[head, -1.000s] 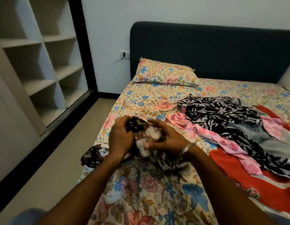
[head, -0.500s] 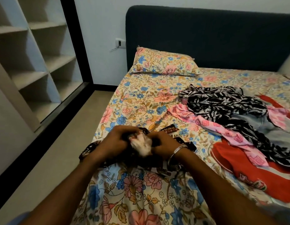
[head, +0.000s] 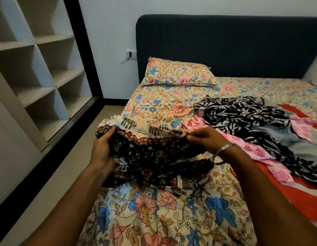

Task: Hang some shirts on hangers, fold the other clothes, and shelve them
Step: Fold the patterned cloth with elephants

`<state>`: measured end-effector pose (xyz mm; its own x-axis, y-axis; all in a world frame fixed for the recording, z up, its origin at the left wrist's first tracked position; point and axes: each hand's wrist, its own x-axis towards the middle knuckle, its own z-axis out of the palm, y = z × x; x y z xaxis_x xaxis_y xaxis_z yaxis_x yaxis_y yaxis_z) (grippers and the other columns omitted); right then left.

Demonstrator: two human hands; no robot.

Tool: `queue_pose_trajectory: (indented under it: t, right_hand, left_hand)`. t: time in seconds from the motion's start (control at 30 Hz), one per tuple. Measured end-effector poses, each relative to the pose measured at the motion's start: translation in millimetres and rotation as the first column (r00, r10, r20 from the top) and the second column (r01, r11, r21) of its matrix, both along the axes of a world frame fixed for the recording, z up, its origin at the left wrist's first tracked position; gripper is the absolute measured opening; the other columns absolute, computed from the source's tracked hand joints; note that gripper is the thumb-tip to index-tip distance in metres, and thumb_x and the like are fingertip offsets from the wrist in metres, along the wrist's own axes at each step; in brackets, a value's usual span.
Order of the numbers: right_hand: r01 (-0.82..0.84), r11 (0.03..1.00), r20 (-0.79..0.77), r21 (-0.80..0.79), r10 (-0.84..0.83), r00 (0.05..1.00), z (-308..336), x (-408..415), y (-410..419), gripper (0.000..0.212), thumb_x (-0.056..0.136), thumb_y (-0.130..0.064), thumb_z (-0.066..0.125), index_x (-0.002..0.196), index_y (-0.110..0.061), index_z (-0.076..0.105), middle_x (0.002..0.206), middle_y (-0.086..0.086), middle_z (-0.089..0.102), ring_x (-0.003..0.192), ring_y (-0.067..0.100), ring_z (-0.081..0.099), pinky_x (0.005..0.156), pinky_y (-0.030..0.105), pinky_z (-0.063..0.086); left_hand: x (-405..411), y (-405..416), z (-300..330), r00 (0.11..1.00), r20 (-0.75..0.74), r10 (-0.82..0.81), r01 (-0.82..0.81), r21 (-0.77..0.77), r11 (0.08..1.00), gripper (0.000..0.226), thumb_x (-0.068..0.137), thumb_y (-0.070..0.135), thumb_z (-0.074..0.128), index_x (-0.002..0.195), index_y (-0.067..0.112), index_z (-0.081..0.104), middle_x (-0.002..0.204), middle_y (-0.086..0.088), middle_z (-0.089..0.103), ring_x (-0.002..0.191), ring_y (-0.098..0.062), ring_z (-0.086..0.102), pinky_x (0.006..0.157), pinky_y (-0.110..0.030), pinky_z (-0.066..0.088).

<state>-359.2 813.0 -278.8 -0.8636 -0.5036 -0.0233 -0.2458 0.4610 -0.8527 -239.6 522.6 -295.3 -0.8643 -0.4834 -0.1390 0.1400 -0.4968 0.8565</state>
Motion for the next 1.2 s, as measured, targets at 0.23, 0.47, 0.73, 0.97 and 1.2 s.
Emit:
queue_pose_trajectory:
  t: [0.23,0.47,0.73,0.97,1.2]
  right_hand:
    - [0.107,0.941,0.305,-0.322,-0.004,0.952,14,11,-19,0.056,0.079,-0.055,0.074,0.11,-0.008,0.069,0.108,0.009,0.073,0.101,0.03,0.068,0.088,0.044,0.056]
    - [-0.213,0.965,0.277,0.153,0.165,0.947,18,26,-18,0.017,0.088,-0.023,0.075,0.084,-0.007,0.075,0.072,0.002,0.072,0.066,0.02,0.065,0.07,0.031,0.055]
    - [0.54,0.692,0.643,-0.48,-0.141,0.753,28,2,-9,0.037,0.09,-0.039,0.071,0.111,-0.008,0.073,0.105,0.014,0.076,0.097,0.034,0.073,0.082,0.045,0.059]
    - [0.488,0.745,0.495,-0.455,-0.245,0.834,35,1,-14,0.09,0.062,-0.072,0.08,0.133,-0.019,0.063,0.136,0.002,0.062,0.12,0.03,0.06,0.103,0.052,0.049]
    - [0.511,0.739,0.422,-0.439,-0.332,0.843,34,5,-22,0.076,0.075,-0.068,0.072,0.124,-0.01,0.067,0.121,0.012,0.07,0.11,0.033,0.066,0.102,0.051,0.05]
  left_hand:
    - [7,6,6,0.995,-0.018,0.1,-0.1,-0.36,0.928,0.021,0.092,0.031,0.073,0.103,0.014,0.073,0.101,-0.007,0.078,0.093,-0.024,0.076,0.084,-0.041,0.06]
    - [11,19,16,0.998,-0.053,-0.023,-0.001,-0.404,0.915,0.029,0.096,0.032,0.065,0.107,0.007,0.072,0.109,-0.015,0.075,0.103,-0.032,0.073,0.095,-0.047,0.056]
    - [8,3,18,0.991,-0.023,0.134,-0.136,-0.179,0.974,0.017,0.092,0.021,0.071,0.104,0.009,0.075,0.108,-0.011,0.077,0.097,-0.024,0.075,0.074,-0.034,0.059]
    - [10,4,25,0.989,-0.083,0.125,-0.14,-0.201,0.97,0.018,0.097,0.023,0.066,0.108,0.011,0.074,0.107,-0.012,0.077,0.1,-0.027,0.074,0.083,-0.041,0.061]
    - [10,18,22,0.991,-0.049,0.122,-0.131,-0.289,0.948,0.031,0.09,0.03,0.073,0.113,0.011,0.073,0.102,-0.013,0.077,0.094,-0.03,0.075,0.087,-0.05,0.059]
